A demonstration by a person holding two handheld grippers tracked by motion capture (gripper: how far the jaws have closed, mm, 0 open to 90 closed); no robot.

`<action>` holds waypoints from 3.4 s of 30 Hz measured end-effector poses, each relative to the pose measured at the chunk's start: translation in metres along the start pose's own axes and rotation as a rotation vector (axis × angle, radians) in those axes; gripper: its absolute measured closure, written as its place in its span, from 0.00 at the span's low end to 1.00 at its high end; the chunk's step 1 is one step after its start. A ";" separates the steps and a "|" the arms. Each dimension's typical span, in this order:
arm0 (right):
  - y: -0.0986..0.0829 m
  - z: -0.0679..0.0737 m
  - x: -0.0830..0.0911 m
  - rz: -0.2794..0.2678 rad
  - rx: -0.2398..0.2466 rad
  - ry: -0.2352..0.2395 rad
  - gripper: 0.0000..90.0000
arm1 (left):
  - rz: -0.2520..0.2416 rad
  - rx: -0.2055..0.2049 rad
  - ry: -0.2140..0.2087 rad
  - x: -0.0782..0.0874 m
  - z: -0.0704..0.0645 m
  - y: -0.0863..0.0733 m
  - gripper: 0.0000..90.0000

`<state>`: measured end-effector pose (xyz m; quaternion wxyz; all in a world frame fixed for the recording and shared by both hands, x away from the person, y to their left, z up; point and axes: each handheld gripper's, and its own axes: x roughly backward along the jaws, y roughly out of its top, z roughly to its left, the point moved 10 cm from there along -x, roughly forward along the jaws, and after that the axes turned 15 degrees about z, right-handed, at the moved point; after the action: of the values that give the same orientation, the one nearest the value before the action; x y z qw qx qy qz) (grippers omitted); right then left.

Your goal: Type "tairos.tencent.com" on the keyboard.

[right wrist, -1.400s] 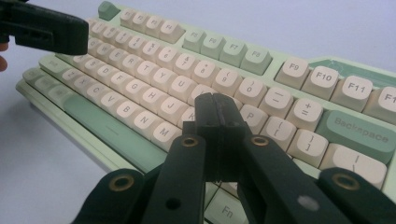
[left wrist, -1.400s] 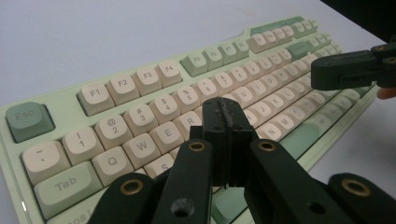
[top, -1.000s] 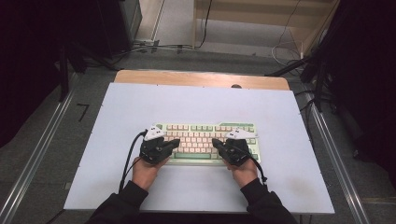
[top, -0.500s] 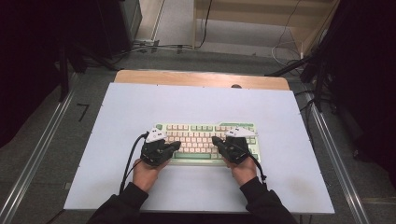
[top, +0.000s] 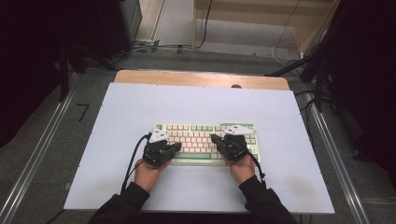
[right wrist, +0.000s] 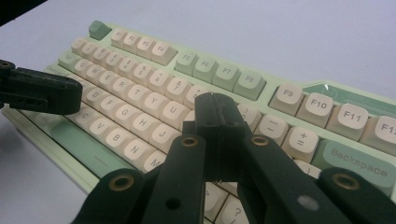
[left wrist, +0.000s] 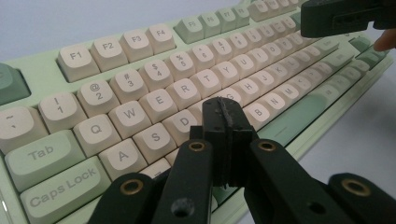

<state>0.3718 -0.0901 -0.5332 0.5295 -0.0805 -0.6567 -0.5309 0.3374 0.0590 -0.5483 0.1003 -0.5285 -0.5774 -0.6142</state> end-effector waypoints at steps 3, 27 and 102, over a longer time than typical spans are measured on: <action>0.000 0.000 0.000 -0.001 -0.004 -0.001 0.97 | 0.001 0.002 0.003 -0.001 0.000 0.000 1.00; 0.001 0.001 -0.003 0.005 -0.001 0.001 0.97 | 0.020 -0.014 -0.002 -0.008 -0.004 -0.003 1.00; 0.002 0.008 -0.010 0.040 -0.012 0.010 0.97 | -0.091 0.067 0.007 0.016 0.019 0.012 1.00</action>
<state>0.3721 -0.0785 -0.5391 0.5430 -0.0940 -0.6491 -0.5244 0.3501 0.0782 -0.5332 0.0920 -0.4956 -0.6209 -0.6004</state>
